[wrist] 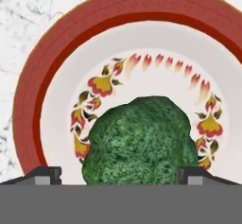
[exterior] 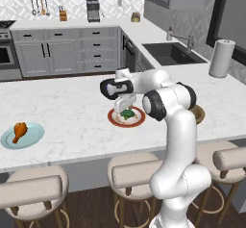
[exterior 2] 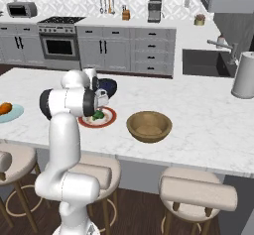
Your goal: Pick the chicken drumstick and broccoli from their plates and place them in the bowl. Then put the bowl in the fridge.
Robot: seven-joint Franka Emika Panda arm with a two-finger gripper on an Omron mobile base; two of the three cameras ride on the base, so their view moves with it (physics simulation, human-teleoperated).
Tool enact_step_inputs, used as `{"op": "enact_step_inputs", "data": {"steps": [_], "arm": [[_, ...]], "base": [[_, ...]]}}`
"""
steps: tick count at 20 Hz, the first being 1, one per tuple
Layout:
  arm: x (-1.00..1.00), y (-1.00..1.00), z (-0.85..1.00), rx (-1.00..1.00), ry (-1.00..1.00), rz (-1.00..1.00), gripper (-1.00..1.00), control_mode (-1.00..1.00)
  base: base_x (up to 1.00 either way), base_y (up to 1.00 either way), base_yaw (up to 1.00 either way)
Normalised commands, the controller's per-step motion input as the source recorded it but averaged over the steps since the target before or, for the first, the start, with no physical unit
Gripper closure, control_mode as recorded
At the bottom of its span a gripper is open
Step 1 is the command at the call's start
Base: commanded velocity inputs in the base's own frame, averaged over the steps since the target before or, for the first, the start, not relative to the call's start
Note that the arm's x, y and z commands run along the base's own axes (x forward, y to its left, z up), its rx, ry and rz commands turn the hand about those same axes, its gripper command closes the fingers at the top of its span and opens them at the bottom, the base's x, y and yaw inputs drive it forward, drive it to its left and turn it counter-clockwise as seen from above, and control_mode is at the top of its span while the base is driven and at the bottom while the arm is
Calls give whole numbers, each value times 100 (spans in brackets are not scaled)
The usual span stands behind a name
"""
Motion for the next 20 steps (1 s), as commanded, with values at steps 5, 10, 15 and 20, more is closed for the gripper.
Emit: {"op": "enact_step_inputs", "data": {"steps": [5, 10, 15, 20], "arm": [[0, -20, -46, 0, -22, 8, -100, -100], [0, -8, -64, 0, -35, 9, -100, -100], [0, 0, -39, 0, -4, 5, 100, -100], [0, -3, -16, 0, -1, 2, 100, -100]], "base": [[0, 0, 0], [0, 0, 0], [0, 0, 0], [0, 0, 0]]}}
